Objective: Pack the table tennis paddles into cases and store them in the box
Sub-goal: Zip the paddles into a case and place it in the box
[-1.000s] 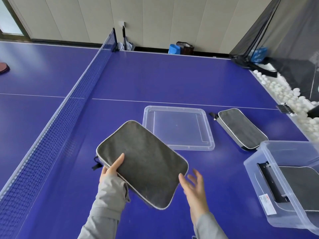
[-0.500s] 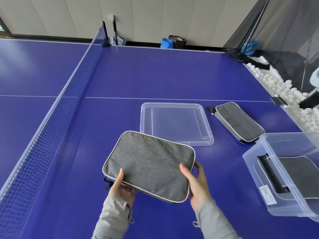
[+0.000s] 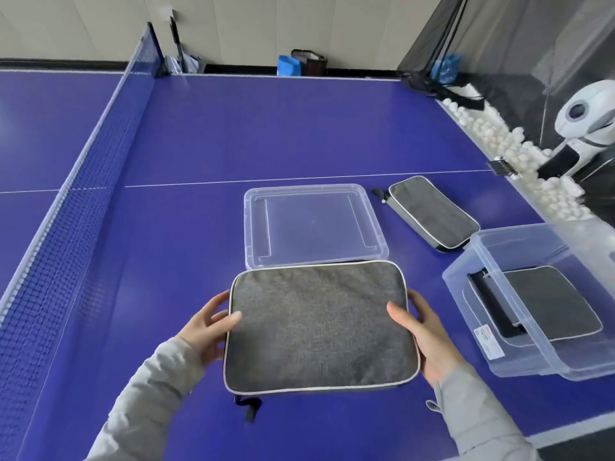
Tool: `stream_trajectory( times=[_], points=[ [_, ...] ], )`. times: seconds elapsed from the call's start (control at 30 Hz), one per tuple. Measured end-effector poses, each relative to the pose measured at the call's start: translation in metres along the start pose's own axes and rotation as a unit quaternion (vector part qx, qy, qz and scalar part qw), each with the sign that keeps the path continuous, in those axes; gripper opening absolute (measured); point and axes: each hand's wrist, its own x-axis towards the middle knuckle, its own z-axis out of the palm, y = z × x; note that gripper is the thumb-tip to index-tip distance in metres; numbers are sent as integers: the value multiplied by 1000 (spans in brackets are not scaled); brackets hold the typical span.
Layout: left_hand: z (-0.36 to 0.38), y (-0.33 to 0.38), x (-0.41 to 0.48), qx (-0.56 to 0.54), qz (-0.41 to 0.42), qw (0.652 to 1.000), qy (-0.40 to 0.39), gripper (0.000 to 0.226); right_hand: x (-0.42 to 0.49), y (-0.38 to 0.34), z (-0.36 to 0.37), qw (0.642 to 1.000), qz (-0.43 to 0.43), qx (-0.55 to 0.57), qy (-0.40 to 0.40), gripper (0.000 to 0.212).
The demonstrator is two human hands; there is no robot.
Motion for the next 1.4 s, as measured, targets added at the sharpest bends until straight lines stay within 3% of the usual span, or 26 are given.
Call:
stream_trajectory(
  times=[0.07, 0.2, 0.3, 0.6, 0.87, 1.0, 1.23, 1.4],
  points=[
    [15, -4, 2, 33, 1, 999, -5, 78, -6, 0, -10, 1000, -9, -5, 22, 57],
    [50, -19, -1, 42, 30, 999, 12, 82, -18, -4, -38, 996, -47, -45, 66, 52],
    [81, -32, -8, 17, 45, 999, 14, 79, -28, -9, -66, 988, -84, -90, 97, 33],
    [221, -67, -40, -11, 150, 987, 61, 57, -70, -30, -185, 971, -162, -63, 167, 26],
    [367, -104, -56, -15, 185, 983, -3, 60, -106, -60, -345, 978, -171, -85, 86, 59],
    [429, -111, -53, 7, 197, 980, -31, 71, -108, -75, -403, 970, -199, -84, 108, 56],
    [508, -96, -15, 49, 226, 972, -42, 71, -65, -108, -464, 961, -228, -80, 135, 45],
    [540, -87, 30, 81, 218, 972, -28, 90, -8, -130, -492, 961, -213, -124, 126, 39]
  ],
)
